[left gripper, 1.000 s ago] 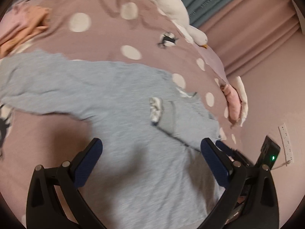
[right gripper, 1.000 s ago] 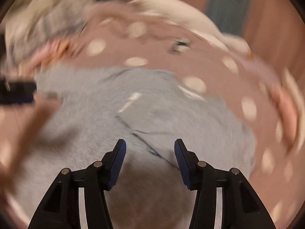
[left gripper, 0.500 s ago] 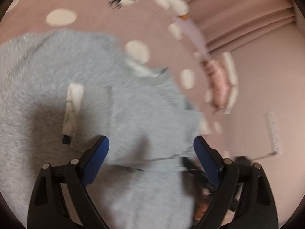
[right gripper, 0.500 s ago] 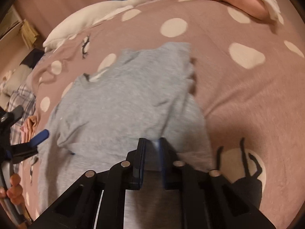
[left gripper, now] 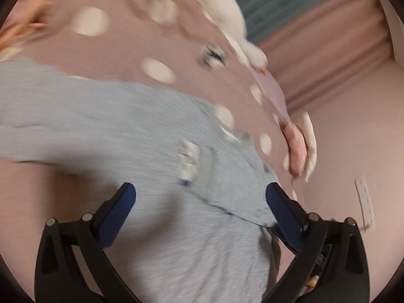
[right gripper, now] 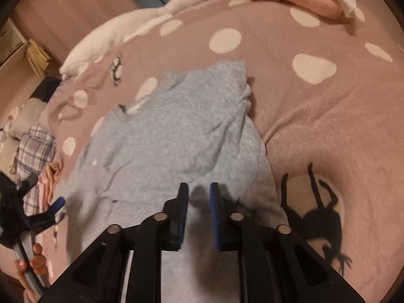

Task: Fold small clothes
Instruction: 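Carry the cuff across the sweatshirt body and release it with the right gripper, then grasp the other sleeve cuff with the left gripper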

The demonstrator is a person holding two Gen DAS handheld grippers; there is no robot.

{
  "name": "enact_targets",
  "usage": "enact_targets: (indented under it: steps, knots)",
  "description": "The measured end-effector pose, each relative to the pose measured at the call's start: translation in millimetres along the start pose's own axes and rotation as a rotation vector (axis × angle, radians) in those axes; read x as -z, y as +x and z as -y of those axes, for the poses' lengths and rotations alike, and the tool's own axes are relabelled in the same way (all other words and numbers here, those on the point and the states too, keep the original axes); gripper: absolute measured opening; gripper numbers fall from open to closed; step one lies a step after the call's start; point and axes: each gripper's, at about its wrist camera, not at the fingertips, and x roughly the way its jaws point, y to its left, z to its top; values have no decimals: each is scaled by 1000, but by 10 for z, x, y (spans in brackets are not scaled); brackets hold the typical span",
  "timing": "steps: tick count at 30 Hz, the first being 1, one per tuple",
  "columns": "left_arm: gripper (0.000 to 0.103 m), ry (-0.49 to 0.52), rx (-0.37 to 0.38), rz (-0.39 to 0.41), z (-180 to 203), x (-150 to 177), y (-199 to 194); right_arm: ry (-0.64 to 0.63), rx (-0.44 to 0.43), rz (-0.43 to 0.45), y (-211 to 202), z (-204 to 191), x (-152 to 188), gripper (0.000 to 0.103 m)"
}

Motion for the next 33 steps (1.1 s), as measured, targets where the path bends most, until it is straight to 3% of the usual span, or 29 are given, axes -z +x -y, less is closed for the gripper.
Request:
enact_targets:
  steps: [1, 6, 12, 14, 16, 22, 25, 26, 28, 30, 31, 33]
  knots:
    - [103, -28, -11, 27, -130, -13, -127, 5, -10, 4, -66, -6, 34, 34]
    - [103, -224, -87, 139, -1012, -83, -750, -1, -86, 48, -341, -95, 192, 36]
    - [102, -478, -12, 219, -1952, -70, -1083, 12, -146, 85, -548, -188, 378, 38]
    - [102, -529, 50, 249, -2090, -97, -1113, 16, -161, 87, -598, -214, 436, 38]
    - [103, -519, 75, 251, -2114, -201, -1114, 14, -158, 91, -616, -252, 478, 38]
    - [102, -538, 22, 260, -2206, -542, -991, 8, -151, 83, -619, -351, 582, 38]
    - [100, -533, -63, 257, -2201, -683, -888, 3, -140, 75, -593, -385, 613, 38]
    - [97, -523, -92, 262, -2187, -705, -875, 3, -130, 70, -585, -395, 626, 39]
    - [74, -496, -195, 269, -2129, -734, -856, -1, -106, 61, -550, -403, 648, 39]
    - [36, -501, -250, 265, -2157, -743, -823, -2, -91, 52, -521, -403, 662, 39]
    - [27, -508, -263, 266, -2196, -740, -814, 0, -90, 49, -510, -400, 670, 39]
    - [23, -527, -252, 259, -2295, -732, -823, 7, -96, 48, -506, -391, 685, 39]
